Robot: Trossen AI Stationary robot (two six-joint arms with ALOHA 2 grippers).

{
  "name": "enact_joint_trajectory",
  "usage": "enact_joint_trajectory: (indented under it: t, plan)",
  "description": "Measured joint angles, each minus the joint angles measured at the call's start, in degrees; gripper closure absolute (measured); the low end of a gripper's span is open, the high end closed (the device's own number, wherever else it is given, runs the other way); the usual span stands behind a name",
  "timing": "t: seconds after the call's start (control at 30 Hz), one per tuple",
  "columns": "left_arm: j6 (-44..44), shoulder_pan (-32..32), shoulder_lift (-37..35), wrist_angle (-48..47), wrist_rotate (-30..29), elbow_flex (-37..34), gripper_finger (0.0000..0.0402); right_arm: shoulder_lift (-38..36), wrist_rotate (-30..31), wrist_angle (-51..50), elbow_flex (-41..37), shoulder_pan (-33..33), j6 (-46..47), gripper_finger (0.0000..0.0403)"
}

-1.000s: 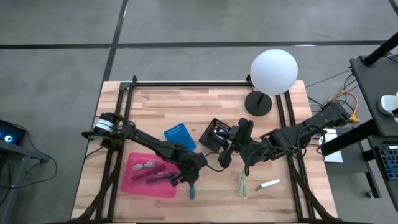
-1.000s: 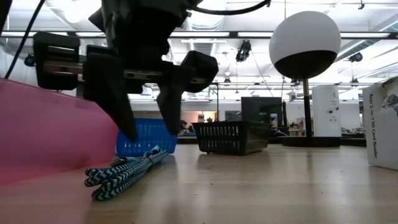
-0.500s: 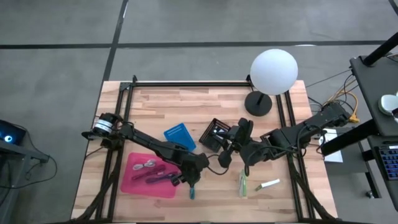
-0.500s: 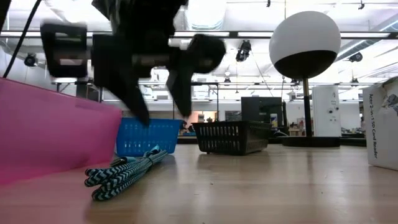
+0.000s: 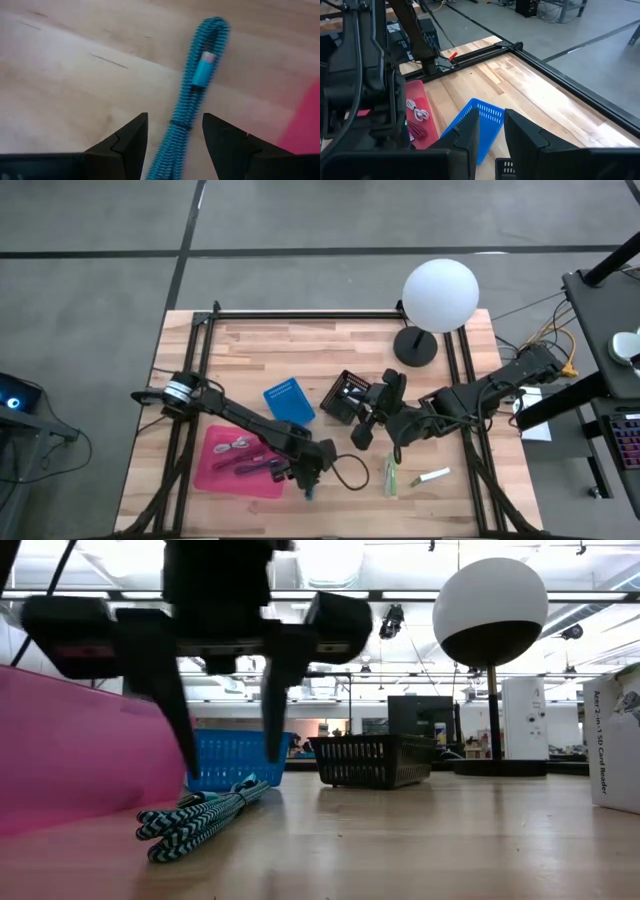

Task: Pick and place items into bin
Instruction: Put the blue and black charger cable into the pink bin

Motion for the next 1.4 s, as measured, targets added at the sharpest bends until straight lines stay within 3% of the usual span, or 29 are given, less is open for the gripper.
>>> enact_joint_trajectory:
  t: [0.47,0.73,0.83,0.93,1.23,1.4]
  plan:
    - [1.62,-0.02,4.66,-0.84,-0.28,2.14,0.024,0.0,-0.02,-0.4,-0.01,0.0,-0.08,0.0331]
    - [2.56,-0.11,4.79,-1.24,-0.16,2.5,0.0348,0.0,-0.02,-0.41,-0.01,0.0,-0.24,0.0332]
    - [0.78,-0.07,4.92,-0.06,-3.24,3.65,0.0386,0.0,-0.02,-0.41,-0.01,0.0,-0.22,0.0336]
    - [-1.56,0.16,4.68,0.2,-6.57,5.49,0.0386,0.0,-0.02,-0.43,-0.01,0.0,-0.2,0.0339]
    - [-3.23,0.2,-0.16,-0.57,-9.01,9.73,0.039,-0.1,-0.02,-0.45,0.0,-0.01,-0.17,0.034]
    - [-17.34,0.43,-6.36,-7.15,-17.26,9.82,0.0392,-0.4,-0.02,-1.26,0.09,-0.01,0.3,0.034]
